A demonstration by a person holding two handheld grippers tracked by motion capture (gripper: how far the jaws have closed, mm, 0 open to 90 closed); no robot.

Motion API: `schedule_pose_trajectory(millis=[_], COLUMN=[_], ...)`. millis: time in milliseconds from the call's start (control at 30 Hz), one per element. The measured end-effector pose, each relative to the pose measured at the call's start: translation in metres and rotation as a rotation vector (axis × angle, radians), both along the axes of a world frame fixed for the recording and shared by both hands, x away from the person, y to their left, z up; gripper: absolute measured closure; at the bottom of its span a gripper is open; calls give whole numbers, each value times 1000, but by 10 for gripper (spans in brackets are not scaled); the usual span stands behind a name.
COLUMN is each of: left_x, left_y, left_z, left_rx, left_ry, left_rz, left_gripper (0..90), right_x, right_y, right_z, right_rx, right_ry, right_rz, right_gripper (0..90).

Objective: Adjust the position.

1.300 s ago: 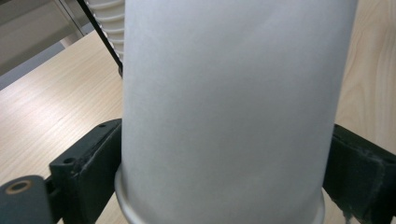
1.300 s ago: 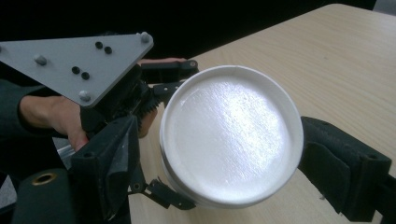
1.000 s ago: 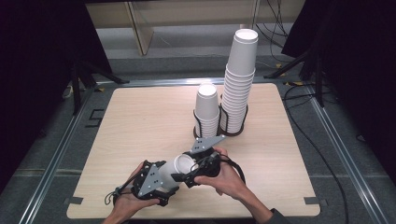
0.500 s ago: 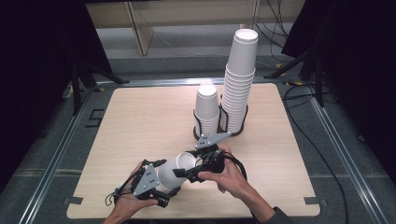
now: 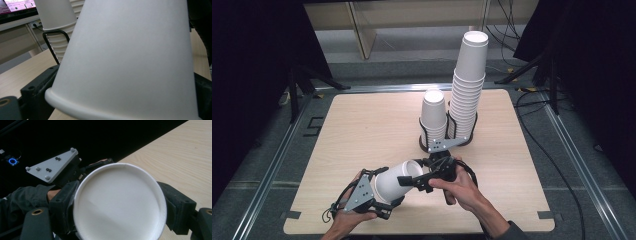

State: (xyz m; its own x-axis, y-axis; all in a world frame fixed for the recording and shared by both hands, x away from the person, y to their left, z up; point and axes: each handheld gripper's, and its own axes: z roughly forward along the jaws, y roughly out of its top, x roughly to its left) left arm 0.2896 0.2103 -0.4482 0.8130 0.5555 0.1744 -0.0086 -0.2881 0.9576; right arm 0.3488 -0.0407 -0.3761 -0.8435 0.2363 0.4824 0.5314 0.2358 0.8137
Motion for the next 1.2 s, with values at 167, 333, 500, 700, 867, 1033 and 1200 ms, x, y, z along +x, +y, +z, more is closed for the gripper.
schedule_pose_trajectory(millis=[167, 333, 500, 700, 867, 1033, 1200], left_x=[1, 3, 4, 10, 11, 8, 6], left_y=[1, 1, 1, 2, 1, -4, -7], left_z=[2, 1, 2, -2, -5, -5, -5], left_rx=[10, 33, 58, 115, 208, 279, 356], left_ry=[17, 34, 58, 97, 126, 105, 102], left_rz=[-9, -13, -3, 35, 46, 21, -13], left_gripper=[57, 65, 74, 78, 79, 81, 82], right_x=[6, 9, 10, 11, 5, -4, -9], right_y=[-2, -3, -3, -7, -6, 1, 7], right_z=[-4, -7, -8, -3, 6, 6, 2], right_rx=[4, 1, -18, -108, -237, -375, -473], right_ry=[-22, -2, -13, -116, -270, -364, -384], right_rz=[5, 6, 2, -48, -30, 42, 93], right_gripper=[240, 235, 220, 173, 167, 177, 193])
